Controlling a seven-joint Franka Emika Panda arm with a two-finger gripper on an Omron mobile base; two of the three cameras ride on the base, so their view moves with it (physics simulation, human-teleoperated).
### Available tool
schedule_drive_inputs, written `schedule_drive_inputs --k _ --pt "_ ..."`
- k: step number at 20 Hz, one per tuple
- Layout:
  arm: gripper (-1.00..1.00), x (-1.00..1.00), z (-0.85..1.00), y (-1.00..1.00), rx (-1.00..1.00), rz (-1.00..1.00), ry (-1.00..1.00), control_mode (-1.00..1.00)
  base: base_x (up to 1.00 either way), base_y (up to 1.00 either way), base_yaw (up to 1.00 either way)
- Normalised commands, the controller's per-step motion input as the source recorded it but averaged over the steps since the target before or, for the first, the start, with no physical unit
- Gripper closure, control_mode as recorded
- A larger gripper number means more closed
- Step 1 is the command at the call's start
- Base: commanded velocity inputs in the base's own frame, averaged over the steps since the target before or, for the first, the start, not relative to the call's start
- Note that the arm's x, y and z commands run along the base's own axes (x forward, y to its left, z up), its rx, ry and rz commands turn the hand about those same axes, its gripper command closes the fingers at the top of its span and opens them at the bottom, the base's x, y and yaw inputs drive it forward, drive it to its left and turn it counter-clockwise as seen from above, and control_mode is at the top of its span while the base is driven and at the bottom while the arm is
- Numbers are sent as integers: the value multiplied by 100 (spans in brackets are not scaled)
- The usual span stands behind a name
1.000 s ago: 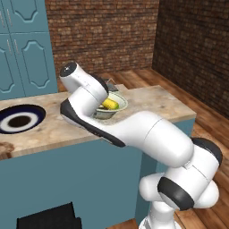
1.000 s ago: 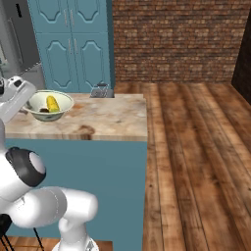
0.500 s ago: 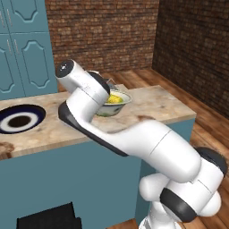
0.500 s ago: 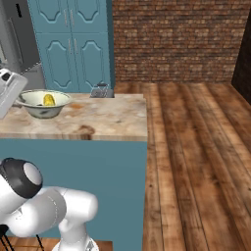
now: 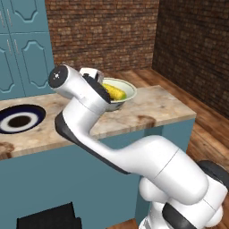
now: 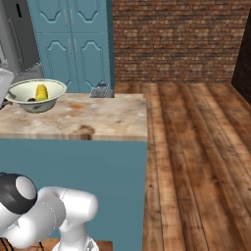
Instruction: Pick the chicken drumstick and corn from their plates and place them in the bowl. Then put the bowl in the fridge.
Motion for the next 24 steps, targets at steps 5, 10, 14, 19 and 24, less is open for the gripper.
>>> schedule_drive_inputs --k 5,10,14,19,24 --pt "100 -31 5 0 -4 0 -16 -100 0 0 0" --pt "100 -23 2 0 -1 0 -8 -100 0 0 0" --pt "100 -3 0 0 0 0 -2 -100 0 0 0" --pt "100 0 0 0 0 0 0 -100 0 0 0" --pt "100 0 0 0 0 0 0 -100 0 0 0"
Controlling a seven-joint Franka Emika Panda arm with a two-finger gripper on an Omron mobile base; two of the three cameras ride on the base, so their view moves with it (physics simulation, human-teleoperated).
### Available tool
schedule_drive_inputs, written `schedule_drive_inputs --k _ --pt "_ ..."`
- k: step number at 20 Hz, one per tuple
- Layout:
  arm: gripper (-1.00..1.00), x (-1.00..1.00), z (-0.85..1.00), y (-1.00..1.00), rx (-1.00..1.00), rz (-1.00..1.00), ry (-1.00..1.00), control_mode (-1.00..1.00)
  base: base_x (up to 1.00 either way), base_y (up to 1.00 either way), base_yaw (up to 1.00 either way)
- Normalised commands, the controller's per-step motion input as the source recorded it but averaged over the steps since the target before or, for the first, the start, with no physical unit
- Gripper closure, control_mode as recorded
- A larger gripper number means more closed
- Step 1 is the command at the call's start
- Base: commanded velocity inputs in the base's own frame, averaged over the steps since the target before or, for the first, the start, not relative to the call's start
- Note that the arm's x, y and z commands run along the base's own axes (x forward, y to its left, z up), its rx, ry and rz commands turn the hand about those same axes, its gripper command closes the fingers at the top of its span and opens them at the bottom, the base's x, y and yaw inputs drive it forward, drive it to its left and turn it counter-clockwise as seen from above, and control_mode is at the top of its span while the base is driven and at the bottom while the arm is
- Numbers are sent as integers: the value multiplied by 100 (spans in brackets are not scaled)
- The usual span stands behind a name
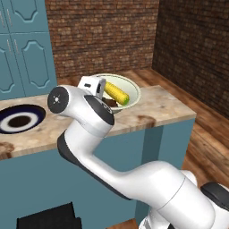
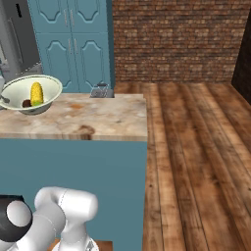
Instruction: Pick the chicken drumstick and corn from their plates and place them in the bowl. Then put the bowl in the fridge.
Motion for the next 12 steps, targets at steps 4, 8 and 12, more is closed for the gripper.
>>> schedule_drive_inputs --k 4,8,12 --pt "100 0 0 0 0 0 0 -100 0 0 0" --pt "100 0 0 0 0 0 0 100 0 0 0" --pt "100 0 0 0 0 0 0 100 0 0 0"
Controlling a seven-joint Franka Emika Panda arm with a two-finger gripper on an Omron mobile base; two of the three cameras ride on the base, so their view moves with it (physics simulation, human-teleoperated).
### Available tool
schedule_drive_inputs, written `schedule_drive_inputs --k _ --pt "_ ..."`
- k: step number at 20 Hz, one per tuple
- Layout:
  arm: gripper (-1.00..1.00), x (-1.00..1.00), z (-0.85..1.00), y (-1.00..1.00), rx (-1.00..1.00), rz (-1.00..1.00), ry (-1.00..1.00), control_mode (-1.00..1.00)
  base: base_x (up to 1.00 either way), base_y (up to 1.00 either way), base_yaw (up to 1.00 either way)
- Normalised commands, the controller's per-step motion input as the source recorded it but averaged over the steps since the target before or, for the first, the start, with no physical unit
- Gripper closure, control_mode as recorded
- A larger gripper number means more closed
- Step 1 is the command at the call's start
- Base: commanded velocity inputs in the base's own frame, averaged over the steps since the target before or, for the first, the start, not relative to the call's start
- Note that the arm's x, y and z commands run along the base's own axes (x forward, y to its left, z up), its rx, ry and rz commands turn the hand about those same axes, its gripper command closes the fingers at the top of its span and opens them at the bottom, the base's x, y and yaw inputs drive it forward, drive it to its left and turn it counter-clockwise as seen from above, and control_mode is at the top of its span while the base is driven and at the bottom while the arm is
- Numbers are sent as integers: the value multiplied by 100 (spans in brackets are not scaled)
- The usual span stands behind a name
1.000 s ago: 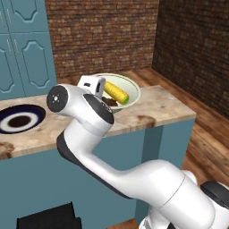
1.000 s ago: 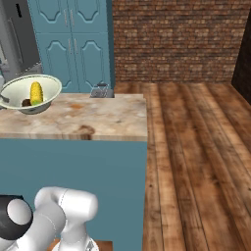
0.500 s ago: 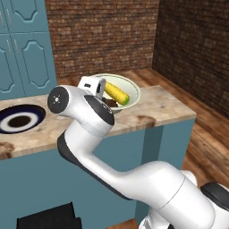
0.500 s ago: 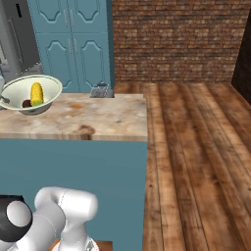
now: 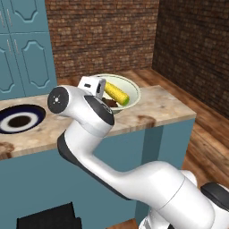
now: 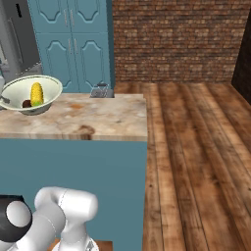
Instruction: Pick the chicken drumstick and corn from their plates and place them in the bowl. Then put the bowl in the fridge.
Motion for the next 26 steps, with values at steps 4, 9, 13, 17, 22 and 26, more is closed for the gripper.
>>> schedule_drive_inputs --k 4,9,13,17,22,26 --pt "100 0 0 0 0 0 0 100 -16 -3 0" --pt "100 0 0 0 0 0 0 100 -60 -20 -6" --pt "100 0 0 0 0 0 0 100 -50 -24 -23" --pt "100 0 0 0 0 0 0 100 -44 -27 -32" --pt "100 0 0 0 0 0 0 100 -2 -50 -28" --pt "100 0 0 0 0 0 0 100 7 -43 -54"
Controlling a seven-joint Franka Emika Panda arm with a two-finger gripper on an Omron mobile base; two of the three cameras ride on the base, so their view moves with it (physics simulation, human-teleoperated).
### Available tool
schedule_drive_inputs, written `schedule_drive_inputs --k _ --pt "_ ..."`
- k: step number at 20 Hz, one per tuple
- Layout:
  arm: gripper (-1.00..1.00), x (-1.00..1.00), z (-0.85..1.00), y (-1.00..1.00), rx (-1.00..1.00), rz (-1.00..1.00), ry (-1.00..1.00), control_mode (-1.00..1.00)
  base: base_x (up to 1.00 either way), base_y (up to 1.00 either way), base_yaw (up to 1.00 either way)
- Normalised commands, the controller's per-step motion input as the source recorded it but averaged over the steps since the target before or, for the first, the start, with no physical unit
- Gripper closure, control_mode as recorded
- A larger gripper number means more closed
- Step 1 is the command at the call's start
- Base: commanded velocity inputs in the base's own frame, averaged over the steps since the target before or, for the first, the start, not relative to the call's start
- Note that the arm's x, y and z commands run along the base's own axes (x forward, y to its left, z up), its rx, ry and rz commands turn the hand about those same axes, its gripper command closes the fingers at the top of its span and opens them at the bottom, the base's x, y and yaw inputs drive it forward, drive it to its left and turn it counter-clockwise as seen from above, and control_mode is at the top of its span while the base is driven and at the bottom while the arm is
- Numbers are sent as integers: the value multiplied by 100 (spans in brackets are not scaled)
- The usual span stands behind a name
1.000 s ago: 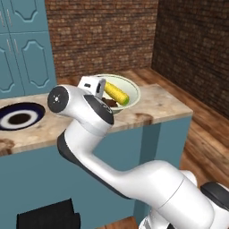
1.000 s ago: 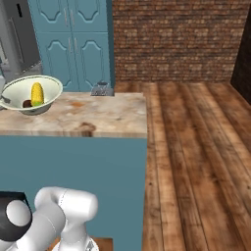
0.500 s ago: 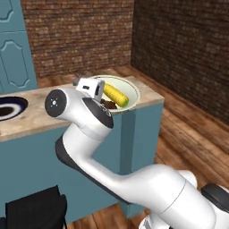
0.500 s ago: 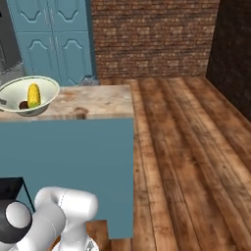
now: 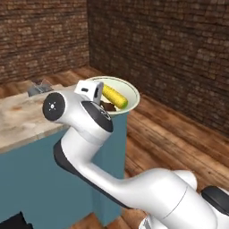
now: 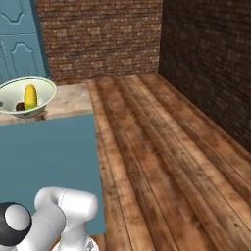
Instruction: Pick the chicken drumstick and corn from their plates and place them in the bowl. Then put the bowl in the fridge.
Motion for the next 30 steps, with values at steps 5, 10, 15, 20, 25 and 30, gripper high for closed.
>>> schedule_drive_inputs --k 5,10,15,20,25,30 --pt "100 0 0 0 0 0 0 100 3 -42 -58" --pt "100 0 0 0 0 0 0 100 10 -58 -32" --pt "100 0 0 0 0 0 0 100 33 -65 -2" --pt "100 0 0 0 0 0 0 100 42 -65 0" --pt "100 0 0 0 0 0 0 100 55 -50 10" --pt "100 0 0 0 0 0 0 100 69 -25 33"
